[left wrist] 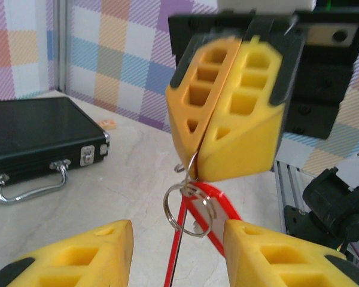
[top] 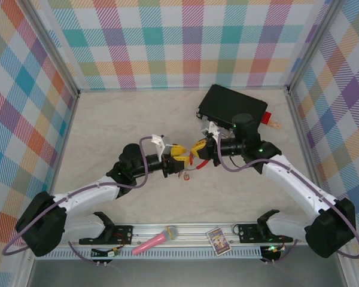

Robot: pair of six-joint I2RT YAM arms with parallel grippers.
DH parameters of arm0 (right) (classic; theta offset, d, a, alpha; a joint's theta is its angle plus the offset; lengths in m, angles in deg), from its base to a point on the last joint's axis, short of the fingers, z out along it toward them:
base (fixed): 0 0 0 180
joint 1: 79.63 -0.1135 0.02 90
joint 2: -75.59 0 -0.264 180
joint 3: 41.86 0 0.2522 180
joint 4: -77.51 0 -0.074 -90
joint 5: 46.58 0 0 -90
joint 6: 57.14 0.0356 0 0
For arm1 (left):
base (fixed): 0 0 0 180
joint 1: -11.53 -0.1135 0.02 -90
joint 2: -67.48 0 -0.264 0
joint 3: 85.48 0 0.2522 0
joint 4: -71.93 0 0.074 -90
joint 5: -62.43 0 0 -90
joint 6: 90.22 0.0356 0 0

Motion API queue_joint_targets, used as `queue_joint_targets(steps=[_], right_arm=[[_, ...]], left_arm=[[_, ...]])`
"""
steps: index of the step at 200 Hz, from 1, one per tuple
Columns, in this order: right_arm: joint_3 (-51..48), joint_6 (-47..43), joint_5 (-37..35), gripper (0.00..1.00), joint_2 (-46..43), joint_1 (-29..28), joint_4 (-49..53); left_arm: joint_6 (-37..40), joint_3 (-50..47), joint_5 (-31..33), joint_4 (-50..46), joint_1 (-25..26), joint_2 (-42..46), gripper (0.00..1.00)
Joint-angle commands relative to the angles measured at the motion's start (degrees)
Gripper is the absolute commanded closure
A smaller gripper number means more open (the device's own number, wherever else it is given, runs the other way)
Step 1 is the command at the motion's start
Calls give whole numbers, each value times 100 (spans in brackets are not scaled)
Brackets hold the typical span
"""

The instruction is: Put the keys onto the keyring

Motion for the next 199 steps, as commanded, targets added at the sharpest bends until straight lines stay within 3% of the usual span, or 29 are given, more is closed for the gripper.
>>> queue_joint_targets(steps=[1,72,147,199], right_arm=[[-41,53,241,100,-126,47,-160],[-58,158,496,100,-148,46,-259],[-97,161,493,100,-148,75,-290],[-210,363,535,100,-103,145,-557]], left_arm=[[25,-66,155,-118,-136,353,57],[-70,157,441,26,-312,-65,57],[-281,293,-456,723,-229,-644,49],[-324,-175,-468,838,-123,-387,46]])
